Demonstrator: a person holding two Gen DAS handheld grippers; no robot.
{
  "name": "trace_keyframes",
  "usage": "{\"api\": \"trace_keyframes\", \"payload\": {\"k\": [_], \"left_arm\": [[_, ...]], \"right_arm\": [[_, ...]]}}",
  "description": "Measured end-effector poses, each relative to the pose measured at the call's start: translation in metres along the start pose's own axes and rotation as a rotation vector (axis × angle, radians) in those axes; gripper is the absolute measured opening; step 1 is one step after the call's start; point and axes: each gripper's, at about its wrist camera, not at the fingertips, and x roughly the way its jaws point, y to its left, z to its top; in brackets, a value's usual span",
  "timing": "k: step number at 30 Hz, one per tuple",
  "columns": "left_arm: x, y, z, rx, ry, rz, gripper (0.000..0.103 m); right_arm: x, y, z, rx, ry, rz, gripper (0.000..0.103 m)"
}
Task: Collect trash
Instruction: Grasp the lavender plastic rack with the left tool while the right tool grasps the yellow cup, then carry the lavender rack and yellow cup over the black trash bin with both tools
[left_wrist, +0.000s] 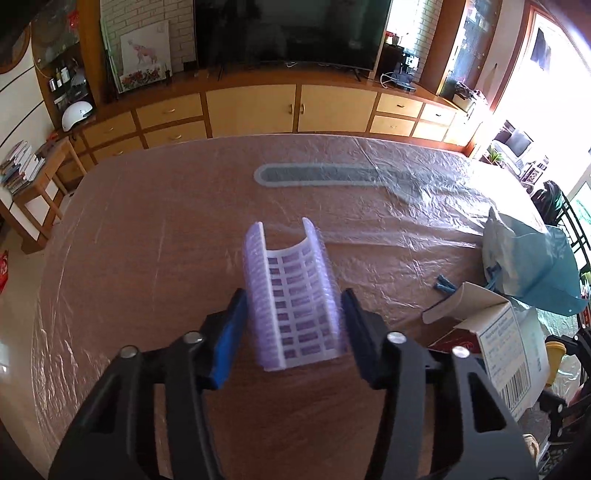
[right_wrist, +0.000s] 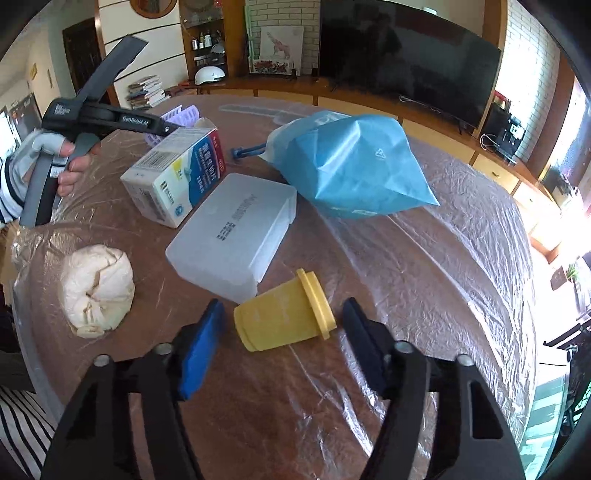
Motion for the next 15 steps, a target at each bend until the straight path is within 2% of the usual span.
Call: {"api": "trace_keyframes", "payload": {"k": [1, 2, 5, 15], "left_arm": [[-0.001, 0.000, -0.001, 0.001, -0.001, -0.003, 0.045], [-0.002, 0.000, -0.002, 0.000, -0.001, -0.009, 0.045], [-0.007, 0.001, -0.005, -0.001, -0.017, -0.029, 0.044], [-0.032, -0.007, -0.031, 0.039, -0.022, -0.046, 0.044]], "right_arm": [[0.000, -0.001, 0.001, 0.002, -0.001, 0.003, 0.051], [0.000, -0.002, 0.002, 0.007, -0.001, 0.008, 0.049], [-0.003, -0.009, 0.004, 0.046, -0.005, 0.050, 0.049], [-0.026, -0.013, -0.004, 0.181, -0.043, 0.090, 0.049]]}}
